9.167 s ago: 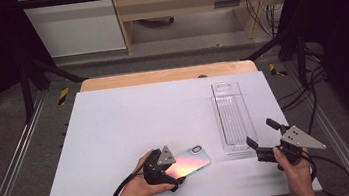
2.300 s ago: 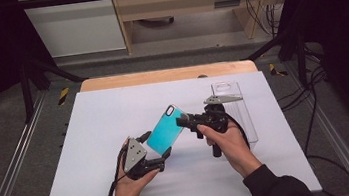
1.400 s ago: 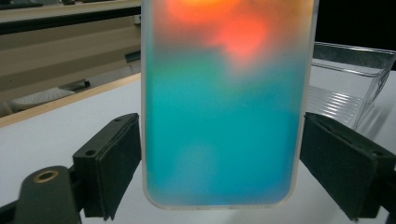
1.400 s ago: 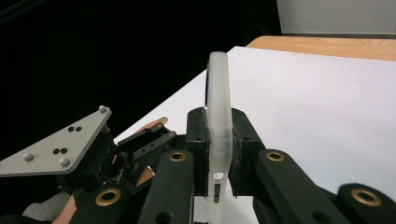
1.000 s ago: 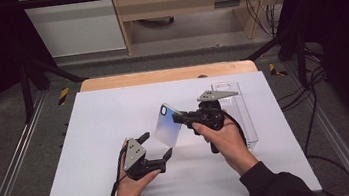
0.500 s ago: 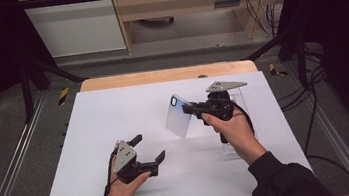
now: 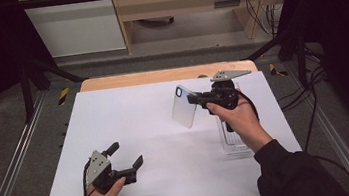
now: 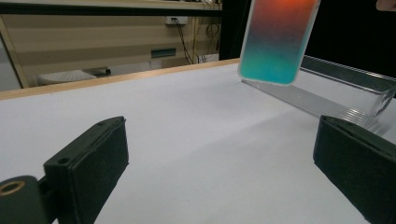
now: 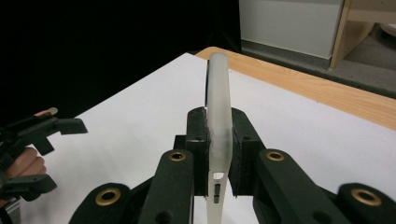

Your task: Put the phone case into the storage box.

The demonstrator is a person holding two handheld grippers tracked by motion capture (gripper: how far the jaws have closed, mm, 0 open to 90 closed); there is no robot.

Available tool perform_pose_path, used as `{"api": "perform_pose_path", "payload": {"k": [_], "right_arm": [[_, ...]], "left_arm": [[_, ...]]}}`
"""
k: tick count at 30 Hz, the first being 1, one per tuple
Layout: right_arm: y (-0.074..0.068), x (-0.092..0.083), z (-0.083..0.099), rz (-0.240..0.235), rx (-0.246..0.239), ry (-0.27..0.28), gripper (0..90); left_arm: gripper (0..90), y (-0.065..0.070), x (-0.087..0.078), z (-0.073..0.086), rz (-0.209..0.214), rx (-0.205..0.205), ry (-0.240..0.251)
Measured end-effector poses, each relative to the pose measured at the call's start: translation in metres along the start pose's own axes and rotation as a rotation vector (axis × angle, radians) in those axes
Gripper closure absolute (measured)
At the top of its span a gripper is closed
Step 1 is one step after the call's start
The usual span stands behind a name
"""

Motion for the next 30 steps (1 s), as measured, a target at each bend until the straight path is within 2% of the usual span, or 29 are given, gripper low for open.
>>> {"api": "perform_pose_path", "payload": {"k": [12, 20, 30], "right_arm": [[0.014, -0.010, -0.016, 0.017, 0.009, 0.030, 81.1], [0.019, -0.011, -0.023, 0.026, 0.006, 0.028, 81.1], [0.030, -0.012, -0.028, 0.048, 0.003, 0.021, 81.1]], "left_arm": [[2.7, -0.021, -0.002, 0.002, -0.035, 0.008, 0.015], [2.7, -0.027, -0.004, 0.004, -0.044, -0.001, 0.016], [2.7, -0.028, -0.004, 0.004, -0.037, 0.005, 0.024]]}}
Point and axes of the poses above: each handheld gripper's, and its own axes: x roughly forward along the jaws, z roughly out of its underside, y roughly to its right, the point moved 7 cm from there along x, roughly forward along the jaws
